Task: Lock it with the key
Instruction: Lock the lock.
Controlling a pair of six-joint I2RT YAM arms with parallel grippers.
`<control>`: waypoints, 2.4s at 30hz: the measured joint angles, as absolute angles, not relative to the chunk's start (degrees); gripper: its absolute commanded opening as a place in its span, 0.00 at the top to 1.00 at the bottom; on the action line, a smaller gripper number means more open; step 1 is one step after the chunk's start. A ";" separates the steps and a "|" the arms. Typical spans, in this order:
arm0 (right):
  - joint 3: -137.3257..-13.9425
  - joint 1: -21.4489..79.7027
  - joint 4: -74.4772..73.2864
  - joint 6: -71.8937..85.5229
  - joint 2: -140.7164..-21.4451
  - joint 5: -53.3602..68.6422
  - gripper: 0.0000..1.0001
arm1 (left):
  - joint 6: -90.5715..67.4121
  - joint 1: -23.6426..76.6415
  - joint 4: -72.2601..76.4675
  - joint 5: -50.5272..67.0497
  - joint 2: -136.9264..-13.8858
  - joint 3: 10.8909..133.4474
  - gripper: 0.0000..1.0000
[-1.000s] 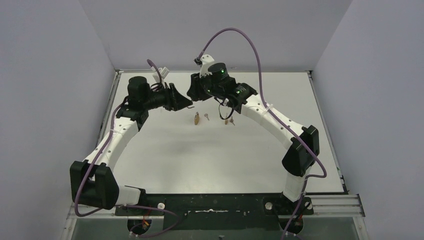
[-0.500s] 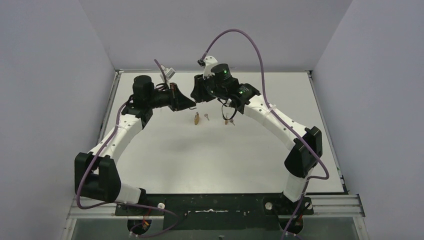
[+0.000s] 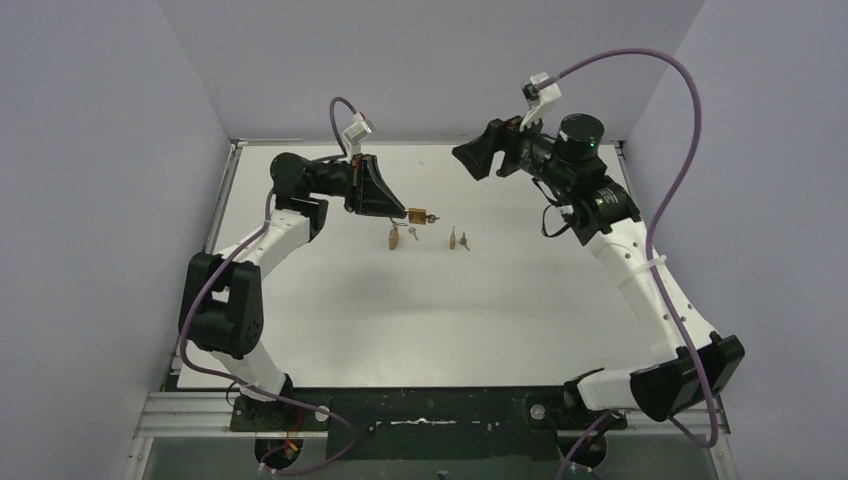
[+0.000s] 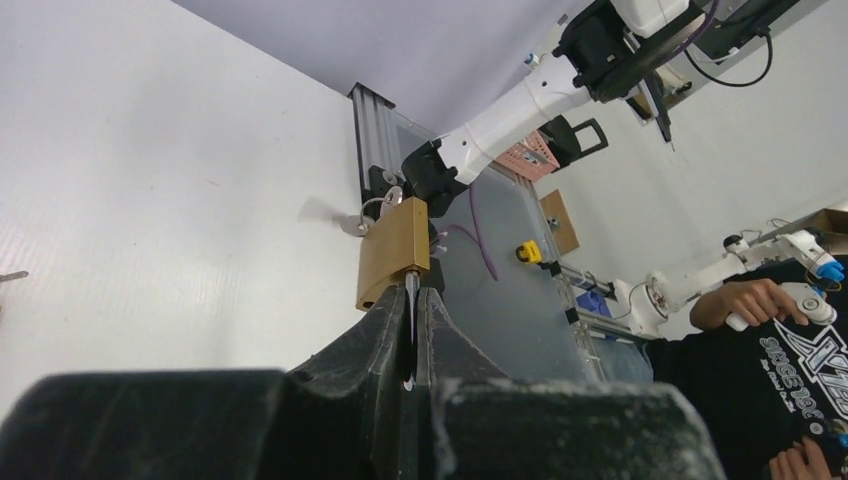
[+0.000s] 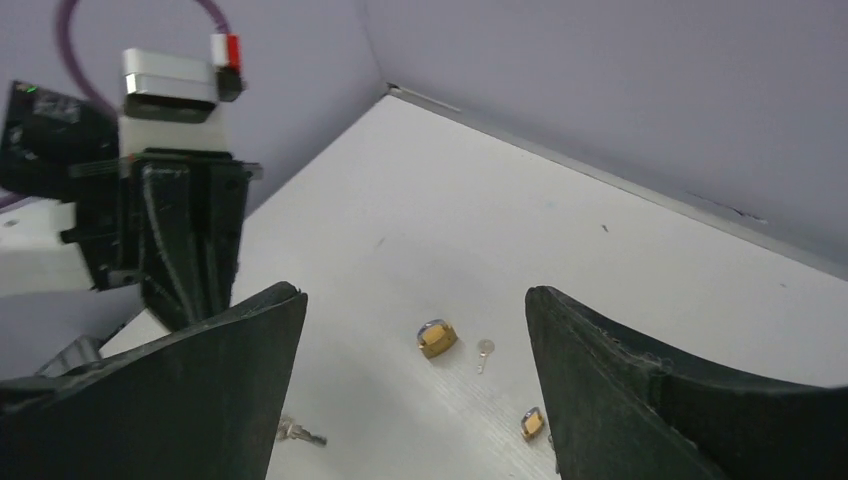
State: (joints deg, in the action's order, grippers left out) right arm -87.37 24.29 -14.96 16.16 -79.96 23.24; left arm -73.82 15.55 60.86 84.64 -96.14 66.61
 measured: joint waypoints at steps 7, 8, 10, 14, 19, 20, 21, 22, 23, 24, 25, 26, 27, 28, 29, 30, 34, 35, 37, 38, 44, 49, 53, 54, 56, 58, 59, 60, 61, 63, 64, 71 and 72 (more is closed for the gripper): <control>-82.61 23.33 -6.07 17.72 -75.68 45.76 0.23 | -82.98 15.88 73.43 81.01 -97.03 70.94 1.00; -82.32 23.53 -5.85 17.85 -75.68 47.46 0.24 | -82.98 15.79 73.93 79.68 -97.01 71.50 1.00; -81.43 23.81 -5.17 17.91 -75.68 50.83 0.25 | -81.54 15.70 73.23 77.12 -96.75 71.94 1.00; -80.60 25.06 -5.04 17.58 -75.68 53.67 0.29 | -74.54 15.66 65.45 73.67 -94.67 71.92 1.00; -81.73 27.94 -6.37 14.90 -75.88 54.43 0.30 | -68.05 15.53 58.39 72.20 -90.96 71.64 1.00; -82.43 28.45 -6.96 13.91 -76.09 54.24 0.30 | -67.72 15.53 58.17 72.16 -90.67 71.61 1.00; -83.20 29.23 -7.62 12.69 -76.31 53.69 0.31 | -67.55 15.55 58.13 72.01 -90.52 71.61 1.00; -83.66 30.00 -8.05 11.73 -76.47 53.30 0.31 | -67.42 15.57 58.24 71.92 -90.50 71.61 1.00; -83.92 30.68 -8.60 10.85 -76.60 52.82 0.31 | -67.42 15.62 58.22 71.96 -90.50 71.59 1.00; -84.14 31.16 -9.10 10.02 -76.73 52.25 0.31 | -67.57 15.57 58.26 72.05 -90.50 71.48 1.00; -84.33 31.46 -9.47 9.45 -76.90 51.77 0.31 | -67.90 15.44 58.43 72.03 -90.50 71.40 1.00; -84.58 31.55 -9.78 9.04 -77.10 51.46 0.31 | -68.23 15.33 58.61 72.03 -90.50 71.40 1.00; -84.99 31.62 -10.13 8.43 -77.45 51.05 0.31 | -68.62 15.27 58.85 72.05 -90.52 71.40 1.00; -85.38 31.75 -10.35 7.92 -77.71 50.48 0.31 | -69.10 15.22 59.20 72.03 -90.54 71.37 1.00; -85.58 31.92 -10.39 7.49 -77.97 50.06 0.30 | -69.65 15.20 59.57 72.07 -90.54 71.37 1.00; -85.78 32.05 -10.50 7.09 -78.15 49.69 0.28 | -69.93 15.16 59.88 72.10 -90.54 71.37 1.00; -85.89 32.69 -10.20 6.39 -78.17 48.31 0.24 | -71.37 14.92 60.66 72.03 -90.54 71.37 1.00; -85.80 32.71 -9.76 6.22 -78.17 47.77 0.23 | -71.81 14.90 60.90 72.07 -90.56 71.40 1.00; -85.17 32.73 -8.84 6.02 -78.17 46.59 0.22 | -72.66 15.00 61.95 72.20 -90.54 71.40 1.00; -84.79 32.71 -8.54 5.98 -78.17 46.19 0.21 | -72.99 15.14 62.59 72.36 -90.54 71.40 1.00; -80.34 32.49 -2.11 6.85 -78.02 44.71 0.20 | -74.30 15.40 63.72 72.97 -90.56 71.40 1.00; -79.29 31.20 1.30 8.82 -78.22 46.19 0.29 | -74.54 15.40 63.72 73.38 -90.54 71.40 1.00; -81.58 30.55 2.26 10.37 -79.88 48.84 0.42 | -74.59 15.33 63.72 73.60 -90.54 71.40 1.00; -81.97 30.46 2.35 10.81 -80.34 49.47 0.43 | -74.59 15.29 63.70 73.65 -90.54 71.40 1.00; -82.59 30.46 2.22 11.40 -81.17 50.46 0.46 | -74.59 15.27 63.72 73.76 -90.54 71.40 1.00; -83.42 30.46 1.78 11.62 -82.08 51.53 0.50 | -74.59 15.22 63.72 73.78 -90.54 71.40 1.00; -83.77 30.46 1.54 11.73 -82.43 51.94 0.51 | -74.61 15.18 63.72 73.78 -90.54 71.40 1.00; -84.03 30.46 1.15 11.79 -82.72 52.16 0.54 | -74.61 15.14 63.72 73.80 -90.54 71.40 1.00; -84.33 30.46 0.69 11.79 -82.96 52.49 0.57 | -74.61 15.05 63.72 73.80 -90.54 71.40 1.00; -84.71 30.46 -0.23 11.68 -83.26 53.01 0.61 | -74.61 14.90 63.72 73.78 -90.54 71.40 1.00; -84.79 30.46 -0.80 11.64 -83.26 53.15 0.63 | -74.61 14.81 63.72 73.80 -90.54 71.40 1.00; -85.52 30.44 -3.55 11.20 -83.26 53.91 0.91 | -74.61 13.76 63.72 73.80 -90.54 71.40 1.00; -85.56 30.44 -3.68 11.16 -83.26 54.04 1.00 | -74.61 13.65 63.72 73.78 -90.54 71.40 1.00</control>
State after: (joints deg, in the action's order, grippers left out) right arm -85.56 30.44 -3.68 11.16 -83.26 54.04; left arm -74.61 13.65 63.72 73.78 -90.54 71.40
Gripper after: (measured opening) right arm 0.179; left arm 0.023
